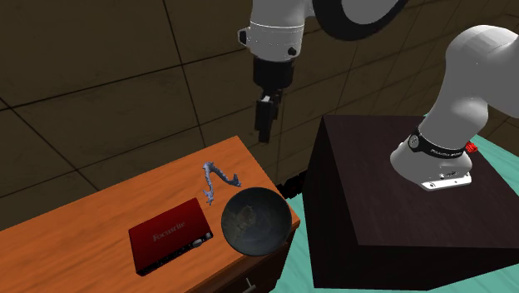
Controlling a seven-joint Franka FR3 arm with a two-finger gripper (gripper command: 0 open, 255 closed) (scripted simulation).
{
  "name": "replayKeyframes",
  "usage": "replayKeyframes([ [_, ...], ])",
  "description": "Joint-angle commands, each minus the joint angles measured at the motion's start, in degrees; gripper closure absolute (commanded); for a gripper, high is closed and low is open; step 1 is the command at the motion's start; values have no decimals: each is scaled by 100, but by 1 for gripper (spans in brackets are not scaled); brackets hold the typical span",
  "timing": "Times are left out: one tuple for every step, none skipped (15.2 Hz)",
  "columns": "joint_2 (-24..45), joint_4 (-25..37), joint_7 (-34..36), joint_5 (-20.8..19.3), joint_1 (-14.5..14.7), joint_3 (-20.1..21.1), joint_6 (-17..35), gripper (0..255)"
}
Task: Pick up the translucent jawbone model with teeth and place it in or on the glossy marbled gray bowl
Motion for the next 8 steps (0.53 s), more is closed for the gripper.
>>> replayKeyframes([
  [532,130,211,1,-13,42,403,0],
  [765,227,317,-9,-16,50,537,0],
  [998,332,422,-21,-18,54,665,0],
  [1231,443,527,-34,-15,52,785,0],
  [1464,561,630,-48,-11,46,898,0],
  [1696,685,732,-62,-4,36,1004,0],
  [1928,816,832,-75,4,22,1103,0],
  [2158,953,930,-85,15,5,1195,0],
])
